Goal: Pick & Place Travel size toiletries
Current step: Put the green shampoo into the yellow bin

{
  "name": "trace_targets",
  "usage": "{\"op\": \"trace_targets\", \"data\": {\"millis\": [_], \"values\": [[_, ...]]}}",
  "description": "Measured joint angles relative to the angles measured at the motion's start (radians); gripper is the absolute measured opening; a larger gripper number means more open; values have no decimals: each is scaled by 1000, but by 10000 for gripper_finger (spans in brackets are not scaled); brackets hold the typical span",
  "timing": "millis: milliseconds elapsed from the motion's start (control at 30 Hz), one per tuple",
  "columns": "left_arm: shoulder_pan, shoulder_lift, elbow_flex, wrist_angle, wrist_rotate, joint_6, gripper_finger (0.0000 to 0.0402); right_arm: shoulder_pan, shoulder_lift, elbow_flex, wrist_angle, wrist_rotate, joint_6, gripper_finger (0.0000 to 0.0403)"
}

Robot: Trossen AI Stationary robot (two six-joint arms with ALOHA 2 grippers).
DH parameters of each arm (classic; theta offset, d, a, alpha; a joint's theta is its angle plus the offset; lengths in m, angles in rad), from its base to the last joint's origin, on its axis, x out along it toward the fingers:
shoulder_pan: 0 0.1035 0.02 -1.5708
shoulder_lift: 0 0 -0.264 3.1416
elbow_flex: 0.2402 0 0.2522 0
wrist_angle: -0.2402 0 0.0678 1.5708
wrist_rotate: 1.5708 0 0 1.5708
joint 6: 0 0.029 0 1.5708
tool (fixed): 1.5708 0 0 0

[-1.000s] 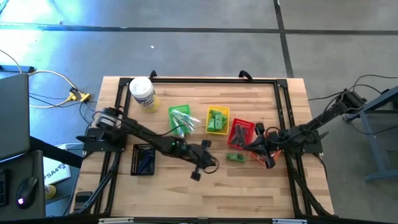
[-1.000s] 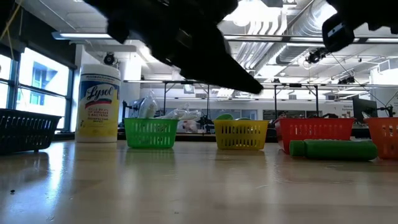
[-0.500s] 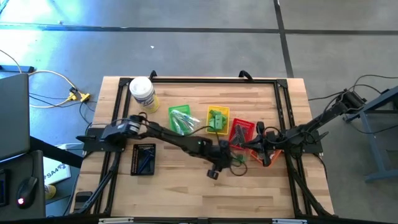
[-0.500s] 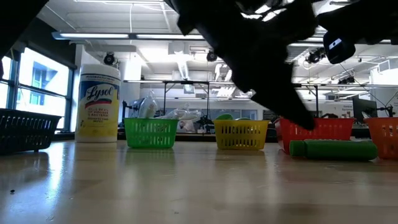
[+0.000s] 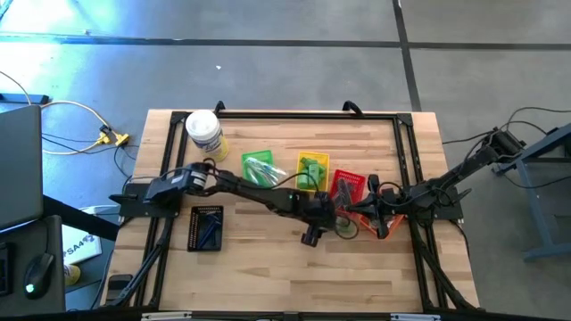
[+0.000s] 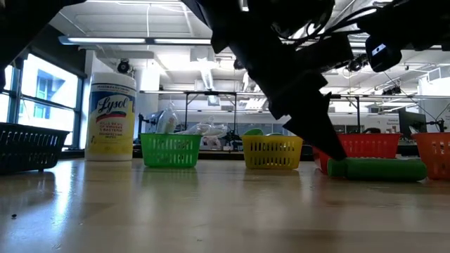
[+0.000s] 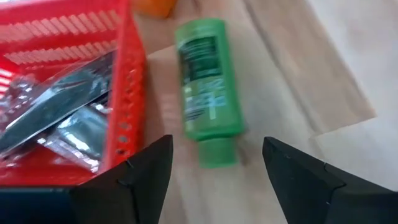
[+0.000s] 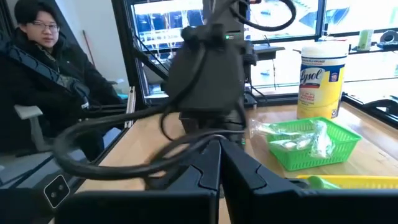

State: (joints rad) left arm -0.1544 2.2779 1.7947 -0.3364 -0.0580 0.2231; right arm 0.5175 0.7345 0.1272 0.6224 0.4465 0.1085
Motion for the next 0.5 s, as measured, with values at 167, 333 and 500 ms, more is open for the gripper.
{"op": "trace_targets", "data": {"millis": [167,333,500], "values": [[18,0,0,-4,17,-1,243,0,0,0,2,0,0,2],[30,1,0,-16,78,-17,243,0,0,0,2,7,0,2],[30,1,0,-6,76,-10,241,0,0,0,2,40,-1,2]]}}
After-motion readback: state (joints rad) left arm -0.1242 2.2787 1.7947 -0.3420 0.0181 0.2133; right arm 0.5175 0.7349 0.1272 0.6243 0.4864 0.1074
